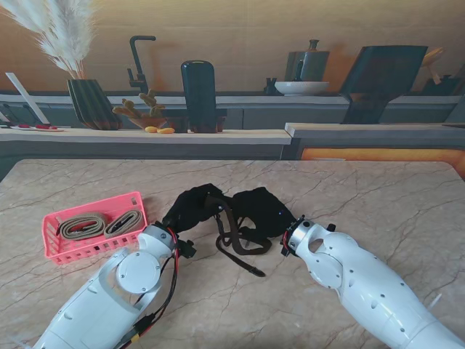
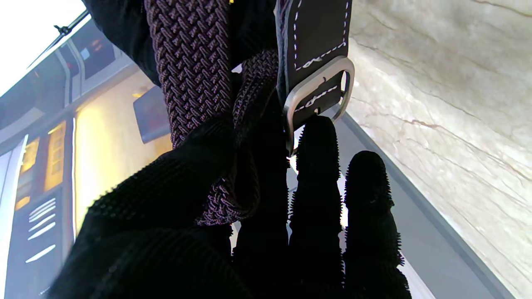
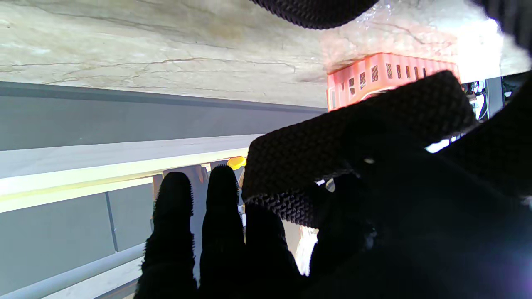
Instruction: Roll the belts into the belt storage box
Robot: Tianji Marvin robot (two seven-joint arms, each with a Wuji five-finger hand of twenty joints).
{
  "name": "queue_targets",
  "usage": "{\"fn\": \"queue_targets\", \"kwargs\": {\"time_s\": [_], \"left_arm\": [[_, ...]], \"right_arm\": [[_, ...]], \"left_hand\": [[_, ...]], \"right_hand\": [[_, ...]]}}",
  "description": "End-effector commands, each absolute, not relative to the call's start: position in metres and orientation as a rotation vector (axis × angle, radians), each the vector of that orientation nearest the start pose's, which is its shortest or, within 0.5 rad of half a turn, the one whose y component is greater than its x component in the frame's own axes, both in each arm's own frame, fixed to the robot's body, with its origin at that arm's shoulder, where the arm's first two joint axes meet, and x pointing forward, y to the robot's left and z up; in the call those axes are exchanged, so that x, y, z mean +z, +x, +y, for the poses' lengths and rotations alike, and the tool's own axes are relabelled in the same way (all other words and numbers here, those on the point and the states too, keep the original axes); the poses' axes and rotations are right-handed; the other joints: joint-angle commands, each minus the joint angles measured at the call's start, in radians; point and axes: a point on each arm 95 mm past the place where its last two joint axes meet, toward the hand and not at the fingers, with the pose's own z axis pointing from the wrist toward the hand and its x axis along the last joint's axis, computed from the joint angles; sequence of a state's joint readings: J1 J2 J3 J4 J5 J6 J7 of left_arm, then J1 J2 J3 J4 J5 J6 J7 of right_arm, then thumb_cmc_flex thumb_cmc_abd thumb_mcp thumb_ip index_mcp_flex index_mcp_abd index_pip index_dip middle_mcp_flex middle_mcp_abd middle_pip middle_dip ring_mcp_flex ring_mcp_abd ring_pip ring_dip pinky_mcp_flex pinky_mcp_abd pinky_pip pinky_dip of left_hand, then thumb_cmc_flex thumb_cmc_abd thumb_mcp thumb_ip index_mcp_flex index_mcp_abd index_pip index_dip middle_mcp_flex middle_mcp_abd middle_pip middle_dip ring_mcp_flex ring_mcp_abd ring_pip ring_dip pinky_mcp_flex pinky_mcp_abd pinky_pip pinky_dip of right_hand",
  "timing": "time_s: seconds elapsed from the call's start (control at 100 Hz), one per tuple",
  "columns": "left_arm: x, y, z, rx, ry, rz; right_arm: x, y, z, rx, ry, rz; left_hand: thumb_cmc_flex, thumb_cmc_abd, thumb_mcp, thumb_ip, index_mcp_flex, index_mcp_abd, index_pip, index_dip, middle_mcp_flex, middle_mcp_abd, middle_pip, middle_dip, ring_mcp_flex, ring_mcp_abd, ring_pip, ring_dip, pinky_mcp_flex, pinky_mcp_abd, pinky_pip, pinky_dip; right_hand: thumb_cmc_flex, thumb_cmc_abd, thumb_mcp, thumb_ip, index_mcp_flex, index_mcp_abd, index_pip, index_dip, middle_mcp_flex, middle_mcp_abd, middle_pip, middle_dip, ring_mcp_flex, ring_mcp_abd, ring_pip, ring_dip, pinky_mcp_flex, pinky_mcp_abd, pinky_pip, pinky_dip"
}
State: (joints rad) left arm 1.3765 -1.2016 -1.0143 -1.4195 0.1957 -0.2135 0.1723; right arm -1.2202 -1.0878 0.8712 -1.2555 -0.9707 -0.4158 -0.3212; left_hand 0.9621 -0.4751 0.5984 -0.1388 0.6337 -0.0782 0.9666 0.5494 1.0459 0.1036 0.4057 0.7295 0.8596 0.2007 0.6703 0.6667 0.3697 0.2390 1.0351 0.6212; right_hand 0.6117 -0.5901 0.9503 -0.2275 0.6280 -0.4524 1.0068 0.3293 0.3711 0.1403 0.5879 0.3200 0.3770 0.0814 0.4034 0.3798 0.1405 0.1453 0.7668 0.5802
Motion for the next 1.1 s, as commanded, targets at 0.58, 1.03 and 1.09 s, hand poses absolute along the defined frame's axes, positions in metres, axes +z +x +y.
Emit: {"fn": "queue_targets", "kwargs": {"time_s": [0.58, 1.03, 1.09], "left_arm": [[-0.319, 0.433, -0.065, -2.22, -1.791, 1.088], [-0.318, 0.434, -0.054, -2.214, -1.709, 1.217], [-0.319, 0.435, -0.053, -2.193, -1.681, 1.231]], "right_arm": [[-0.321, 0.436, 0.048, 1.861, 0.729, 1.7], [-0.313, 0.43, 0.019, 1.745, 0.831, 1.691], [-0.314, 0.43, 0.018, 1.761, 0.905, 1.668]], "left_hand": [[0.037, 0.078, 0.068, 0.005, -0.004, -0.13, -0.074, 0.128, -0.193, -0.034, -0.073, 0.02, -0.134, -0.033, -0.095, -0.003, -0.09, 0.017, -0.045, 0.031], [0.065, 0.194, 0.136, 0.065, 0.075, -0.166, -0.031, 0.279, -0.408, -0.04, -0.101, -0.304, -0.261, -0.065, -0.304, -0.103, -0.141, 0.015, -0.211, -0.007], [0.057, 0.187, 0.143, 0.073, 0.055, -0.17, -0.084, 0.253, -0.436, -0.042, -0.106, -0.316, -0.278, -0.067, -0.312, -0.111, -0.144, 0.01, -0.222, -0.009]], "right_hand": [[0.052, 0.059, -0.004, -0.027, 0.214, 0.066, 0.05, -0.013, 0.409, -0.155, -0.029, 0.006, 0.113, -0.045, -0.006, -0.013, 0.068, 0.011, 0.0, -0.033], [0.058, 0.077, -0.012, -0.026, 0.22, 0.096, 0.018, 0.059, 0.488, -0.164, -0.102, 0.041, 0.161, -0.065, -0.048, -0.014, 0.09, 0.011, -0.014, -0.045], [0.057, 0.079, -0.016, -0.027, 0.22, 0.096, 0.017, 0.063, 0.483, -0.158, -0.105, 0.042, 0.165, -0.064, -0.048, -0.013, 0.094, 0.013, -0.015, -0.044]]}}
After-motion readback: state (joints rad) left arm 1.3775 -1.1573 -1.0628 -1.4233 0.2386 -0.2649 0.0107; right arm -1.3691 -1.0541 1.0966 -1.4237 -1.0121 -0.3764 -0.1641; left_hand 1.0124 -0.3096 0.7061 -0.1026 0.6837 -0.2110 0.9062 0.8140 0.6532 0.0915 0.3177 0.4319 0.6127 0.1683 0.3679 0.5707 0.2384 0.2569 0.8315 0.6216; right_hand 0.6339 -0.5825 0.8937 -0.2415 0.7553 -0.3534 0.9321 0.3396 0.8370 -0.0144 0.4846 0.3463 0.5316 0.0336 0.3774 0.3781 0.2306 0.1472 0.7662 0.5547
